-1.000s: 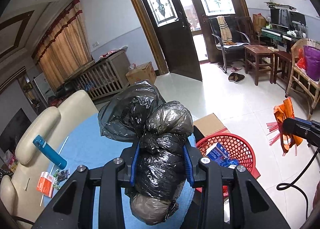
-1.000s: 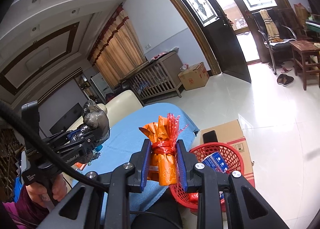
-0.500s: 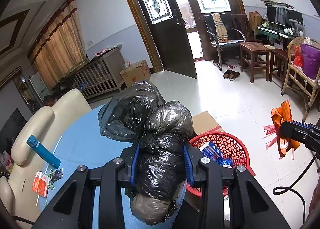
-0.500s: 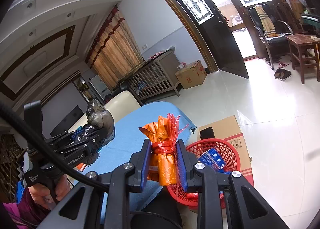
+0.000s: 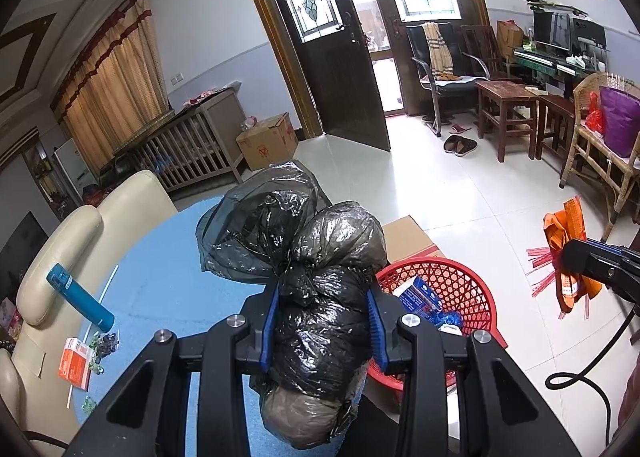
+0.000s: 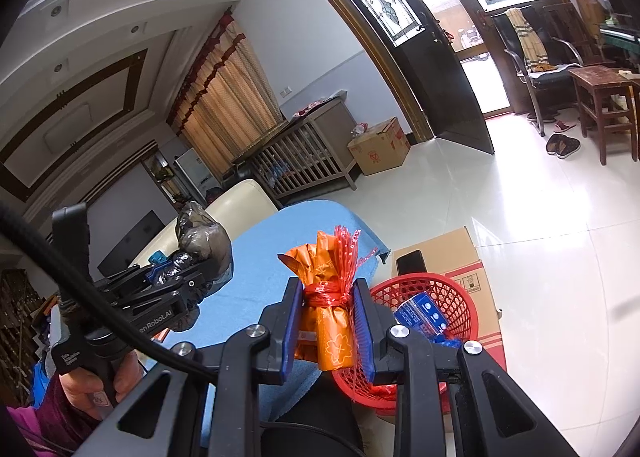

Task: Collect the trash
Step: 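Carry the black bags and orange wrapper over the red basket with both tools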

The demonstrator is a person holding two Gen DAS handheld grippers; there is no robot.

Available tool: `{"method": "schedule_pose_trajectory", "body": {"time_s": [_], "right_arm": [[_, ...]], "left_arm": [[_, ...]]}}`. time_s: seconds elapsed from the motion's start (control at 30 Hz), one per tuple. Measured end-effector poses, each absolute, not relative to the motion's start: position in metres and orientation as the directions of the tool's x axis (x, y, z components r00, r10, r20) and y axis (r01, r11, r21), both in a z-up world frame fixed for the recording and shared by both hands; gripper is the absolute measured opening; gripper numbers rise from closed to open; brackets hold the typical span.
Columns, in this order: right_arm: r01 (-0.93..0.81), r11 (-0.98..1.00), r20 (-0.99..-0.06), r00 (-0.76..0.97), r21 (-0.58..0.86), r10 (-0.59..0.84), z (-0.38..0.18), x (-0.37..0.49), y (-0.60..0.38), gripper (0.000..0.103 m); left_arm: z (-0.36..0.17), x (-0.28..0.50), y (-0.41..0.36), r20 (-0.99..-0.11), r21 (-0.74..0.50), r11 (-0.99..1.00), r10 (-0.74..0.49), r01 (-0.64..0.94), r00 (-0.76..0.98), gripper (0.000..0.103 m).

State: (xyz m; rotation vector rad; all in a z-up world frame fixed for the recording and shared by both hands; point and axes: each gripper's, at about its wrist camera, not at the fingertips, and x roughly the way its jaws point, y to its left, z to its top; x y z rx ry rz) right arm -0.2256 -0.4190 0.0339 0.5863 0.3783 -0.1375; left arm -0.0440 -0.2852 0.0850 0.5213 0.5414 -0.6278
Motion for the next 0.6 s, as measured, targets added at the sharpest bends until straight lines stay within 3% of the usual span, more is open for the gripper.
{"method": "schedule_pose_trajectory", "body": {"time_s": [0.6], "right_arm": [[0.243,0.819,-0.409,0.913,0.52,-0.011,0.029,-0.22,-0.42,0.027]], "left_arm": [[0.073,-0.031,-0.296,-0.651,0.274,0.682,-0.387,0.678,0.653,0.039]]}}
